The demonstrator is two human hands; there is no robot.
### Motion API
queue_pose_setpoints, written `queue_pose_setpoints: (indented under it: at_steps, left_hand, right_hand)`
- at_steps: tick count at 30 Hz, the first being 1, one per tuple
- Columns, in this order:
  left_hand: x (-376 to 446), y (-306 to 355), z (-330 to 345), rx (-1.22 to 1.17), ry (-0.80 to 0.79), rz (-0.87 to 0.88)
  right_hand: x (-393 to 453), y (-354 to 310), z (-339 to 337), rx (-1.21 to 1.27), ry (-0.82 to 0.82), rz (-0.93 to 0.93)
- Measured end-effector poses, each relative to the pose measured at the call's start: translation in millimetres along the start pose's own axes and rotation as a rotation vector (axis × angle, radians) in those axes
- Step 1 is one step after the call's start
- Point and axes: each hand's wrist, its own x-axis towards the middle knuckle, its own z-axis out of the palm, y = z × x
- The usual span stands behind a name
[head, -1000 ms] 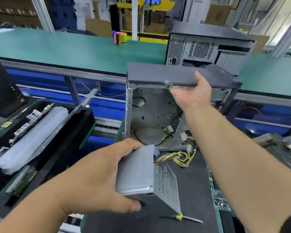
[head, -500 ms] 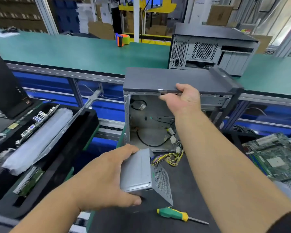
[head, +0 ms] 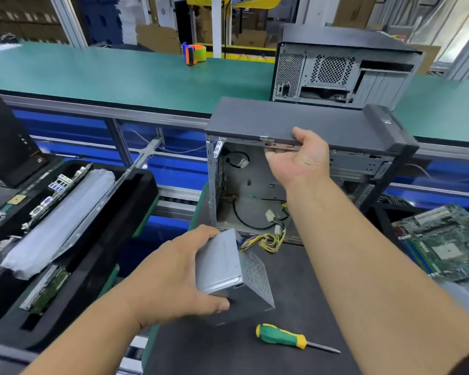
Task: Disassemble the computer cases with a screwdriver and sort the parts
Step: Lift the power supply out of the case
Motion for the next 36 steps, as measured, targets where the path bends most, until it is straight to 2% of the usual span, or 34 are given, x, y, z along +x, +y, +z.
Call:
queue_pose_setpoints:
  at_steps: [2,5,9,11,13,15,20,22,24,26,27,29,31,33,36]
  left_hand:
    - [5.7,-5.8,6.7,0.009,0.027,-0.025]
    - [14.5,-14.2,20.3,0.091,0.093,-0.046]
    - [33.1,-12.3,50.9,0.326,0.257,-0.086]
    - [46.0,-8.9,65.8,0.407,0.339,-0.154]
    - [58.9,-6.8,76.3,0.47,0.382,-0.18]
    - [70.1,-4.9,85.4,0.532,0.383,-0.172]
    - [77.7,7.1,127.0,0.692,0.332,-0.193]
    - [72.7,18.1,143.4,0.744,0.283,-0.177]
    - [71.6,26.7,145.6,0.747,0.262,-0.168]
    - [77.1,26.1,134.4,0.641,0.226,-0.133]
    - [81.6,20.6,126.4,0.498,0.174,-0.121]
    - [88.9,2.5,110.9,0.084,0.057,-0.162]
    - [90.9,-23.1,107.0,-0.277,0.061,-0.337]
    - [90.0,-46.7,113.4,-0.321,0.078,-0.526]
    - [88.3,-66.2,125.4,-0.384,-0.045,-0.665]
  right_hand:
    - [-12.5,-1.4,-11.6,-0.086,0.008,0.053]
    - [-38.6,-2.1,-51.9,-0.383,0.05,0.062]
    - [-78.4,15.8,-129.7,-0.918,0.313,-0.178]
    - [-92.6,31.9,-162.1,-1.096,0.435,-0.063]
    - [-104.6,46.0,-183.1,-1.095,0.406,0.224]
    - [-112.1,53.8,-198.8,-1.016,0.28,0.422]
    - [-110.8,55.0,-220.1,-0.767,0.129,0.506]
    - [-105.5,51.0,-220.7,-0.589,0.149,0.544]
    - [-102.0,45.7,-223.0,-0.546,0.158,0.535]
    - [-101.1,42.1,-227.0,-0.605,0.144,0.519]
    - [-100.9,41.5,-228.1,-0.624,0.152,0.511]
    - [-102.6,45.0,-230.2,-0.596,0.232,0.455]
    - [-105.8,52.0,-233.0,-0.594,0.358,0.357]
    - [-111.0,58.7,-234.9,-0.711,0.396,0.269]
    - [-104.0,56.3,-237.6,-0.788,0.383,0.252]
